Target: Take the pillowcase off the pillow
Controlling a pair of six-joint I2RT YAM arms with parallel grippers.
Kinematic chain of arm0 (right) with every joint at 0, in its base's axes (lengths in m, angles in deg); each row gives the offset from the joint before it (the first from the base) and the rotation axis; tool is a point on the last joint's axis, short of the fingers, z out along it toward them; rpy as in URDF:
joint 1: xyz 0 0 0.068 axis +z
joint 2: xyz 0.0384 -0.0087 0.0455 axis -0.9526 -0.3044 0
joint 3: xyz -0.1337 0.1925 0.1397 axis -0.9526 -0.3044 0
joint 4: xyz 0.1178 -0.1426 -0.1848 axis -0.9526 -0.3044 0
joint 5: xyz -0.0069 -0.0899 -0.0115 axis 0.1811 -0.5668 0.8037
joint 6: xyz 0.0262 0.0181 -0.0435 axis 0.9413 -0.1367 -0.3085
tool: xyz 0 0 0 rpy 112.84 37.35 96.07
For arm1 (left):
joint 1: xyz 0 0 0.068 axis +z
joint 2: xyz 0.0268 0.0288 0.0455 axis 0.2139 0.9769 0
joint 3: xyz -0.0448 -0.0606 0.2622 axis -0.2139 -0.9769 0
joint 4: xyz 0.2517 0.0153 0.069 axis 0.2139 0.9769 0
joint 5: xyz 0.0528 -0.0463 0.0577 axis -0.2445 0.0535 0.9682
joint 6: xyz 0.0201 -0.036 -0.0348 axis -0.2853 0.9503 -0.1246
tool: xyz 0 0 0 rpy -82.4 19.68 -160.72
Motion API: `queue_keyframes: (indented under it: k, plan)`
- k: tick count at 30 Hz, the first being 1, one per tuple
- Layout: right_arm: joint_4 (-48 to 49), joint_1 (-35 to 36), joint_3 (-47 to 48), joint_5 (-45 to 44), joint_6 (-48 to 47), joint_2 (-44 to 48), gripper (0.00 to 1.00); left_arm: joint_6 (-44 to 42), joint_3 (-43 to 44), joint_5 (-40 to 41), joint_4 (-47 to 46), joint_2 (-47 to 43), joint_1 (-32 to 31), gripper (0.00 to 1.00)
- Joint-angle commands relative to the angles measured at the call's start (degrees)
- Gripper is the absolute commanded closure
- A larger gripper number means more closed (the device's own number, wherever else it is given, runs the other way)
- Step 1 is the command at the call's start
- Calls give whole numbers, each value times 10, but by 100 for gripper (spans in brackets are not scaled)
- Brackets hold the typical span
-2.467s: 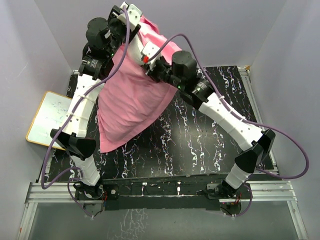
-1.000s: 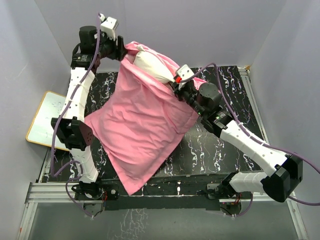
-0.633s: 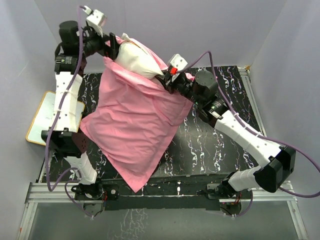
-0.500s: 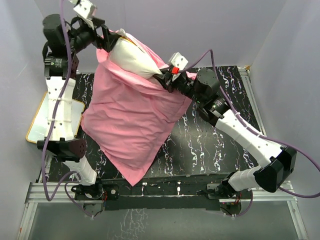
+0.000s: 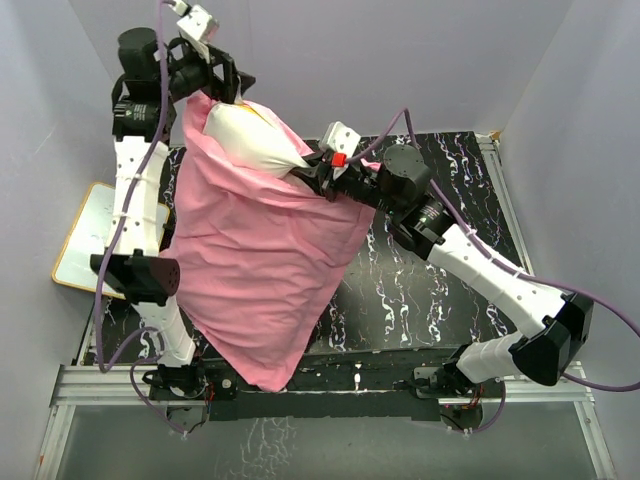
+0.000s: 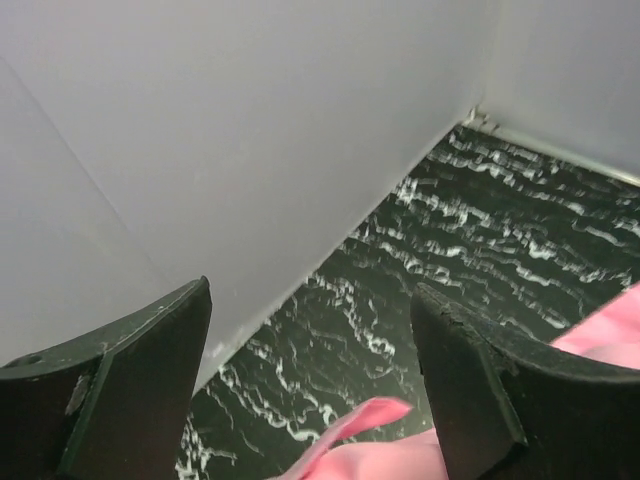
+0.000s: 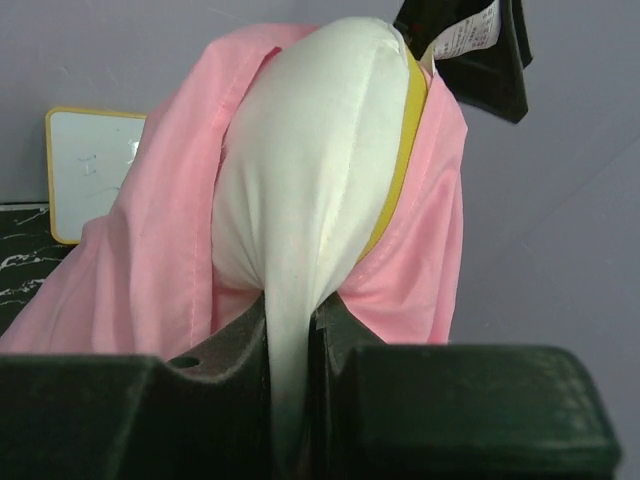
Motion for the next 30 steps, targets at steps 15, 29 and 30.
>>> queue_keyframes:
  k: [15,29,30]
  plan:
    - [310,-3,-29,-259,-105,70,92,-30,46,78,88,54,29,31]
    - [302,-63,80,-190,-177,-52,92,98,-166,-7,-262,-129,33,8]
    - [288,-62,67,-174,-169,-48,92,92,-175,-66,-253,-134,33,8]
